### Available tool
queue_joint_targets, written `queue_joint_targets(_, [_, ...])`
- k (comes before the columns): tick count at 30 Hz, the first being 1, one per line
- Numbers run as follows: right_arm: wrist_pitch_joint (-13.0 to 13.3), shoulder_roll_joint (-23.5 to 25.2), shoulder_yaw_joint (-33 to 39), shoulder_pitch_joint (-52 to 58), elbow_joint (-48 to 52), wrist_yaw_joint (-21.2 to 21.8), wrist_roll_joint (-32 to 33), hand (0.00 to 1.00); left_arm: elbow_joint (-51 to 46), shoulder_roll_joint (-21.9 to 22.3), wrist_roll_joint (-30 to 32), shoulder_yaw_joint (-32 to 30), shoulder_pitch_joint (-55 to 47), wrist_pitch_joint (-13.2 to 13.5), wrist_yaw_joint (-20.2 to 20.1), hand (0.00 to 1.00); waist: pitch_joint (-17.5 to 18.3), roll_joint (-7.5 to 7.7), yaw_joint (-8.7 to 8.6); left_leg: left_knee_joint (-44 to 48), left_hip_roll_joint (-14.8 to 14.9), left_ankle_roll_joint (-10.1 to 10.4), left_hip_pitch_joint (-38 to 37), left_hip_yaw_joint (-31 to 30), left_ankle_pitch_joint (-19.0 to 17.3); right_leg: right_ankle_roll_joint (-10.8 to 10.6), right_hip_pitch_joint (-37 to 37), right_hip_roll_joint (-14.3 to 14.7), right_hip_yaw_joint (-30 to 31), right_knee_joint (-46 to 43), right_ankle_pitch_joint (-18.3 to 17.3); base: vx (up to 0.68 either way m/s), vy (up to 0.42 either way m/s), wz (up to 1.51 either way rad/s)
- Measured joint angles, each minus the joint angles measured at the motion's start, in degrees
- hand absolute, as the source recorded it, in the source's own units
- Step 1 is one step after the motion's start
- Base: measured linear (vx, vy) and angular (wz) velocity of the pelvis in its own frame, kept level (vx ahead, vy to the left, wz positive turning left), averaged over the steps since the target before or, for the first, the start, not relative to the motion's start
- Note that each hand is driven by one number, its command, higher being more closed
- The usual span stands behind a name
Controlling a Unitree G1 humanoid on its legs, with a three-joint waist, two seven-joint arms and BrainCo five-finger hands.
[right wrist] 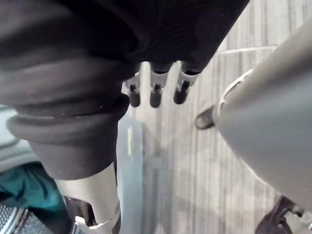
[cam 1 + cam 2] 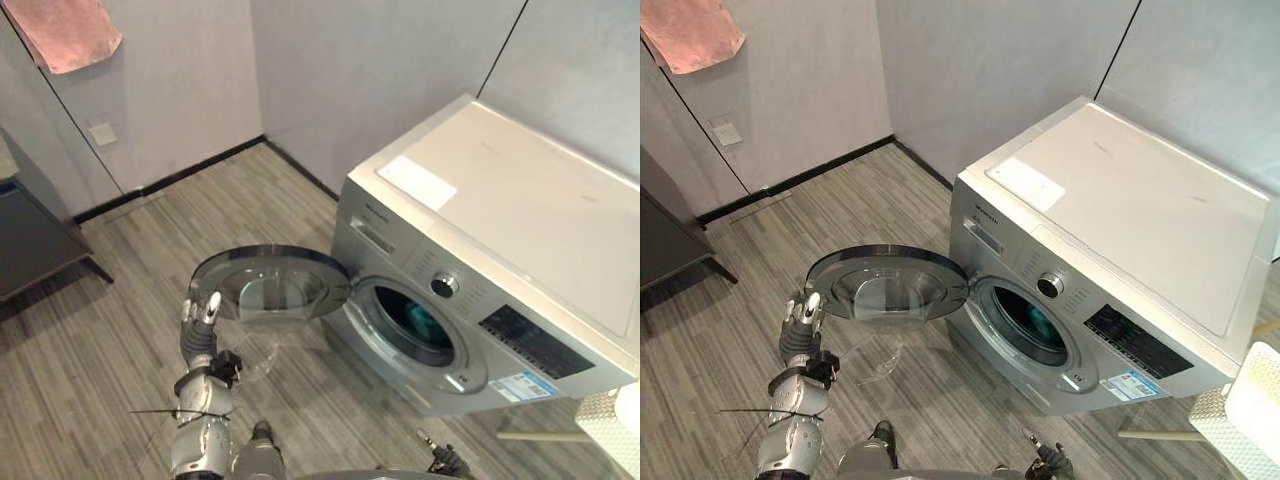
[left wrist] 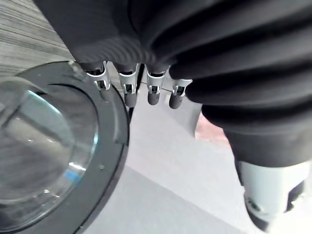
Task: Pick up the laundry basket with both hands and put the clothes into the washing machine.
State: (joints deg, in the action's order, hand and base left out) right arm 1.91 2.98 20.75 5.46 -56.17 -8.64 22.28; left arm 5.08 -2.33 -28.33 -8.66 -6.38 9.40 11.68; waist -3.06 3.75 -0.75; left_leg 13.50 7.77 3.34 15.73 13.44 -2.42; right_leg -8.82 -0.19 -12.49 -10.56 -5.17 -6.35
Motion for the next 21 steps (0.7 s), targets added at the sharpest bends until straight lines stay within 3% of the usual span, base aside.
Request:
queue_joint_targets(5, [-0.01, -1.38, 0.04, -3.11, -0.99, 0.07, -0.40, 0.00, -5.05, -4.67, 1.65, -8.70, 5.28, 3.41, 3.69, 0.00, 0.82, -1.61, 0.06, -10.36, -1.29, -1.00, -2.20, 5.95, 4.64, 0.81, -5.93, -0.75, 5.78, 2.06, 5.43, 0.00, 0.067, -0.47])
queue_joint_targets(10, [-0.08, -2.08, 0.10, -3.83, -0.80, 1.22, -1.06, 0.00, -4.00, -10.40, 2.21, -14.41, 9.60, 4.28, 5.94, 0.00, 1.05, -1.33, -0.16, -18.54, -2.34, -1.02, -1.93, 9.18, 8.11, 0.33, -10.94, -0.40, 9.15, 5.01, 9.29, -0.01, 0.054, -0.36])
queue_joint_targets(15, [-0.81, -4.08, 2.10, -3.78, -0.80, 2.17, -2.70, 0.00, 10.85, -22.89, 4.41, -18.55, 17.51, 2.65, 5.99, 0.00, 1.14, -1.19, -1.23, -19.31, -2.00, -1.30, 2.87, 9.34, 9.46, -0.17, -15.44, 0.25, 9.45, 7.15, 11.34, 0.03, -0.005, -0.10])
queue_joint_targets(17, [-0.88, -5.46, 3.18, -3.79, -0.84, 2.76, -2.64, 0.00, 20.82, -29.57, 4.37, -18.44, 24.24, 1.81, 5.72, 0.00, 1.04, -1.11, -1.51, -18.99, -1.58, -1.72, 6.12, 8.62, 10.91, -0.10, -17.70, 1.18, 9.12, 8.92, 13.56, 0.06, -0.019, 0.04])
queue_joint_targets(21, [-0.84, -6.16, 4.14, -3.97, -0.78, 2.73, -2.48, 0.00, 36.35, -37.47, 4.30, -16.01, 36.67, -0.03, 5.17, 0.00, -1.51, -0.32, -1.56, -18.98, 0.25, -1.79, 9.26, 7.22, 12.37, 0.50, -19.68, 3.13, 8.86, 10.75, 17.05, 0.01, -0.001, 0.01])
